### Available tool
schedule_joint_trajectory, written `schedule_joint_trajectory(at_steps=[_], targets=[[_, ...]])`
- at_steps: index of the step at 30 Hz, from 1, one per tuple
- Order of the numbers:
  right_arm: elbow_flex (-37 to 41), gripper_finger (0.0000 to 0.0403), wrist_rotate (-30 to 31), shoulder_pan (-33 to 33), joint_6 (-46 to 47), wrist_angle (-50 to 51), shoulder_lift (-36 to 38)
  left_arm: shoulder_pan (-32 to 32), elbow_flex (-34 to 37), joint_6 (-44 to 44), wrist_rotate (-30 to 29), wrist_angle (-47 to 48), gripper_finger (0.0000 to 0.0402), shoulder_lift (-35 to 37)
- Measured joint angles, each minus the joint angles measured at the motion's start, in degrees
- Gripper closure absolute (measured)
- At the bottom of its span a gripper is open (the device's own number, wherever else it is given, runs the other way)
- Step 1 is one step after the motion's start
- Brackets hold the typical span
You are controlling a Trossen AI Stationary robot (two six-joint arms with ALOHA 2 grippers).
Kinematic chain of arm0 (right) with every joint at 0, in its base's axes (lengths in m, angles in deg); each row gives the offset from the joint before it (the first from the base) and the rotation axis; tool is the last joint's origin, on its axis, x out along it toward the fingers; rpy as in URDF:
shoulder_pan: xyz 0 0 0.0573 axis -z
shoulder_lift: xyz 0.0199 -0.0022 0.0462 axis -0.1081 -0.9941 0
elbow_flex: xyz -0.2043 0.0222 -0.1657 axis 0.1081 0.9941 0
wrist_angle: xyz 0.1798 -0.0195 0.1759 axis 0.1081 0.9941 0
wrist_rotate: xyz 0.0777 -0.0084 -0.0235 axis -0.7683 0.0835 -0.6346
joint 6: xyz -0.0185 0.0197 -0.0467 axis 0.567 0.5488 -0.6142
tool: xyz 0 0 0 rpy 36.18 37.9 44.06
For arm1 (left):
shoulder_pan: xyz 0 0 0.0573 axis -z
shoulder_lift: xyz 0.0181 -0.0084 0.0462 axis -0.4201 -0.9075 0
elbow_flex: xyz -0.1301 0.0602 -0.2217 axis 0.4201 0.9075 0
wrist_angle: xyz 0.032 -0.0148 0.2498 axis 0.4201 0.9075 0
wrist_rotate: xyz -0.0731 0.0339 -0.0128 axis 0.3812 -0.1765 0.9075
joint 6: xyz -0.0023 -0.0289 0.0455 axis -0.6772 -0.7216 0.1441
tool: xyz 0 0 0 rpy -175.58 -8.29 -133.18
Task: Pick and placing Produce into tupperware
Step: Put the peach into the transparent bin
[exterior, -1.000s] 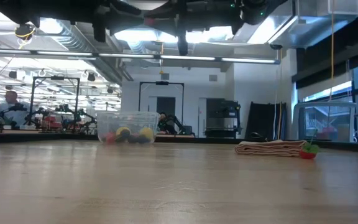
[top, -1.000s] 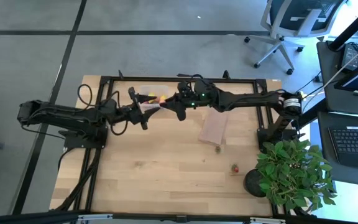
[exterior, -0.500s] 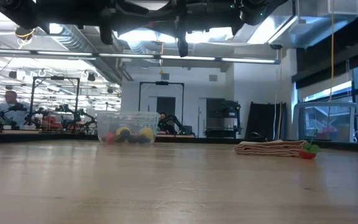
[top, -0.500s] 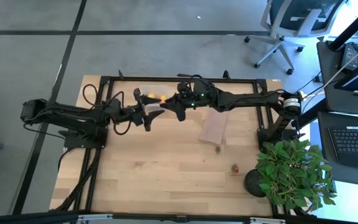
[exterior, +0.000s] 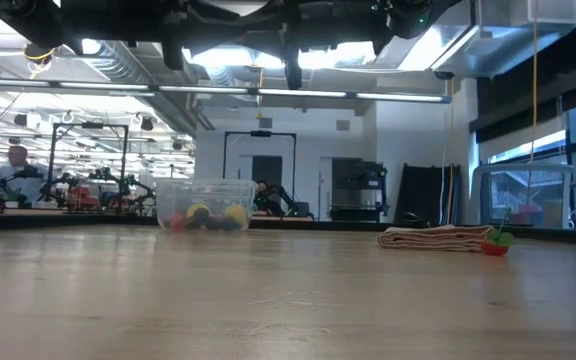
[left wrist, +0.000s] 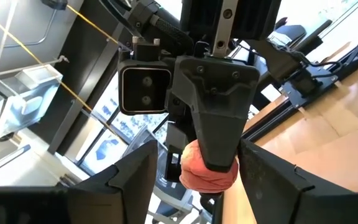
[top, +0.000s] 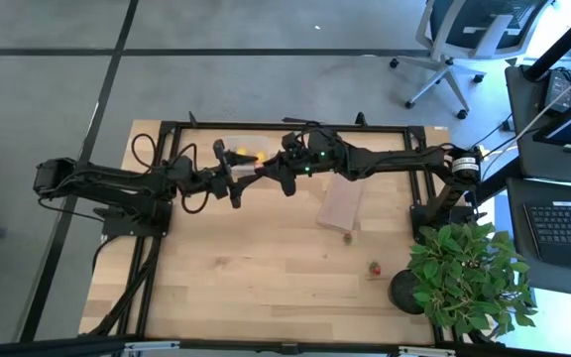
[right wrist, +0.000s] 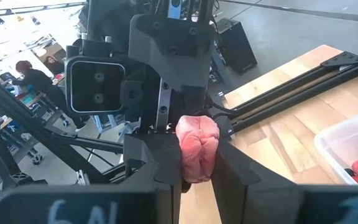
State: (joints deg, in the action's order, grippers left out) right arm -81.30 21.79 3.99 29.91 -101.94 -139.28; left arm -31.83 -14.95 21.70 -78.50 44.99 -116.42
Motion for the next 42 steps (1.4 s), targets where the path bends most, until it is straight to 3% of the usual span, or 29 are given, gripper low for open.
schedule_joint_trajectory(at_steps=[22,28,37,42], targets=[[0.0,0.0333,-0.4,0.0,0.4,0.1,0.1,0.0,0.0,-2.8,2.3,0.5,0.0288,0.0],[0.0,0.0314,-0.8,0.0,1.2,-0.1,0.1,0.0,0.1,-2.7,2.4,0.4,0.0296,0.0],[0.0,0.0219,-0.9,0.7,2.1,0.0,0.0,0.1,0.0,-2.7,1.2,0.1,0.0295,0.0],[0.0,0.0158,-6.3,3.2,3.0,0.2,0.0,0.0,0.0,-2.5,-1.6,0.2,0.0303,0.0]])
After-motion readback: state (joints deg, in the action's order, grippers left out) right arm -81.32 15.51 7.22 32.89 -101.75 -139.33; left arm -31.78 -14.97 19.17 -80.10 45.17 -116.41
